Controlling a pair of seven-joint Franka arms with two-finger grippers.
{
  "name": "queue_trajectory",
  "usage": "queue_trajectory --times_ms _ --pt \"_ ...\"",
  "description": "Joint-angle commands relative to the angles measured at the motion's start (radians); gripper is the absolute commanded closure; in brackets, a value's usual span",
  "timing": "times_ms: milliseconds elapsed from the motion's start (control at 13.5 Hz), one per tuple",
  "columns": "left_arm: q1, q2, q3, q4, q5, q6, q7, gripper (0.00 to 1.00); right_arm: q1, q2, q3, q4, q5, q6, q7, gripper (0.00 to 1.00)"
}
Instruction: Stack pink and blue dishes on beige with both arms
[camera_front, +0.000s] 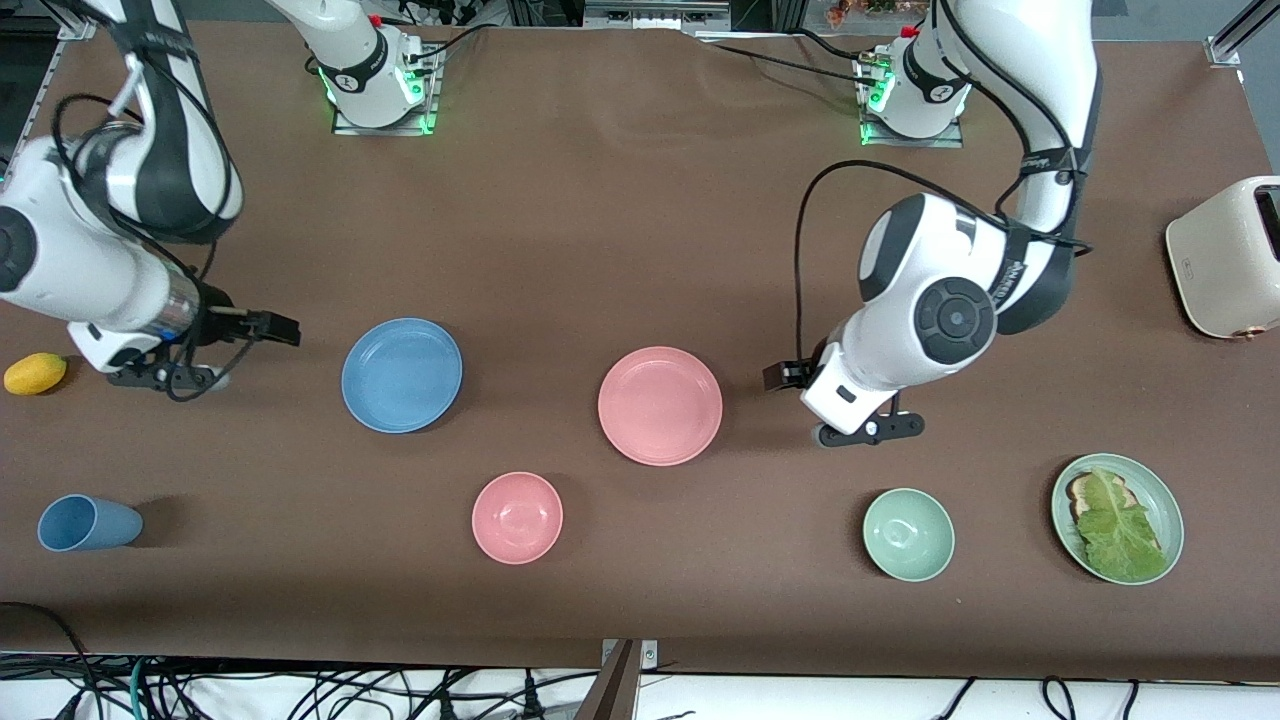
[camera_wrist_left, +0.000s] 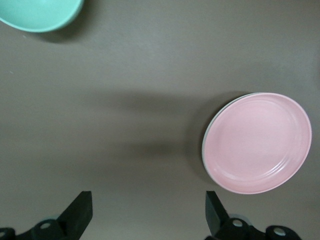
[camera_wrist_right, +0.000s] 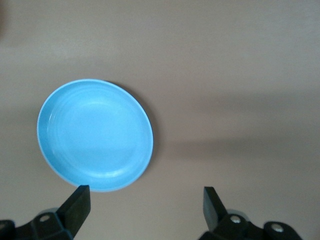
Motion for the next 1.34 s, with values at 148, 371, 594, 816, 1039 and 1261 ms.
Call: queue_trajectory --times_ms 148,371,594,816,1039,1261 --pt "0.103 -0.062 0.013 0.003 0.035 -0.119 0.212 0.01 -0.006 0.103 0.005 -0.058 0.064 0.200 0.000 0.00" --pt "0.152 -0.073 0.032 0.003 0.035 -0.147 0.316 0.01 -0.006 0.148 0.020 -0.093 0.145 0.277 -0.014 0.00" --pt "0.170 -0.076 0.099 0.003 0.035 -0.170 0.397 0.00 -0.006 0.180 0.028 -0.096 0.147 0.283 -0.014 0.00" --pt "0.241 -0.078 0.121 0.003 0.030 -0.187 0.540 0.00 -0.006 0.214 0.029 -0.096 0.147 0.281 -0.032 0.08" --pt "0.321 -0.081 0.086 0.001 0.024 -0.190 0.543 0.00 -0.008 0.235 0.032 -0.096 0.147 0.283 -0.073 0.35" --pt "0.471 -0.139 -0.078 -0.011 0.045 -0.213 0.495 0.00 -0.008 0.245 0.032 -0.096 0.148 0.283 -0.073 0.53"
